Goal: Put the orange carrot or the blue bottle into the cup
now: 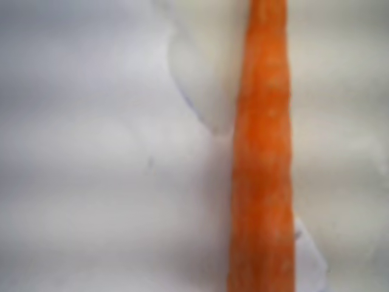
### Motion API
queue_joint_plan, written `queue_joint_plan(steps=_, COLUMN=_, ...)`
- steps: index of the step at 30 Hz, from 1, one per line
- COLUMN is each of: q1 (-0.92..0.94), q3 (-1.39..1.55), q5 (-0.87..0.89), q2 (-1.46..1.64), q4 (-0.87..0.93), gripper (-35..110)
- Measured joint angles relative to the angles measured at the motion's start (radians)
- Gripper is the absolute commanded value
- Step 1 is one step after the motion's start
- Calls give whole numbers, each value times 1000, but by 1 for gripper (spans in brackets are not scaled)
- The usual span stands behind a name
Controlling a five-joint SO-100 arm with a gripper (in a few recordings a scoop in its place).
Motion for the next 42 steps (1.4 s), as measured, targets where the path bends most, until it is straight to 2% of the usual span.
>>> queue_joint_plan(steps=42, q1=-3, q3=-20, q5=2, q2=-63, q4=0, gripper=29)
